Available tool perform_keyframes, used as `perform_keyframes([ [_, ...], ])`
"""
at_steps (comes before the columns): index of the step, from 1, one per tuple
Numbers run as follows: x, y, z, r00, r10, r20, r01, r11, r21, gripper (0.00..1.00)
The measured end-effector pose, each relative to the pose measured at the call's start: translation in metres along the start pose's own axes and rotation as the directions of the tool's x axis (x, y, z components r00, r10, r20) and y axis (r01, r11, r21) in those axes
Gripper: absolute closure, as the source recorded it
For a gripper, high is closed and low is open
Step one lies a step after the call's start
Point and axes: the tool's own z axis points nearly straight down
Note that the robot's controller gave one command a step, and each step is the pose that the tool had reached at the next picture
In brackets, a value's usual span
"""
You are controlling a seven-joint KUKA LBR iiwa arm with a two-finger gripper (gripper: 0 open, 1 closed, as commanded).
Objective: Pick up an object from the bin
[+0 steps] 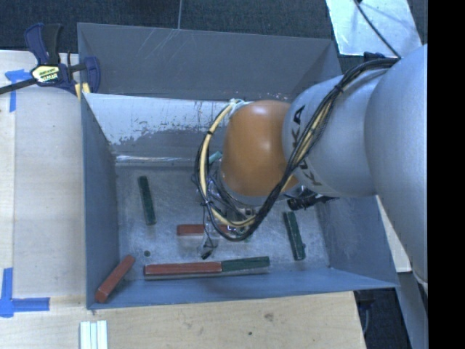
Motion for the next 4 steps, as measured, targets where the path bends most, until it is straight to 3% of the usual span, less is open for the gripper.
perform_keyframes([
  [1, -0.01, -0.007, 0.048, 0.996, 0.089, -0.003, -0.089, 0.996, 0.002, 0.0],
  [2, -0.011, -0.007, 0.048, 0.996, 0.089, -0.002, -0.089, 0.996, 0.001, 0.0],
  [3, -0.012, -0.007, 0.046, 0.996, 0.09, 0.001, -0.09, 0.996, -0.001, 1.0],
  [4, -0.014, -0.007, -0.021, 0.996, 0.09, 0.009, -0.09, 0.996, -0.003, 1.0],
])
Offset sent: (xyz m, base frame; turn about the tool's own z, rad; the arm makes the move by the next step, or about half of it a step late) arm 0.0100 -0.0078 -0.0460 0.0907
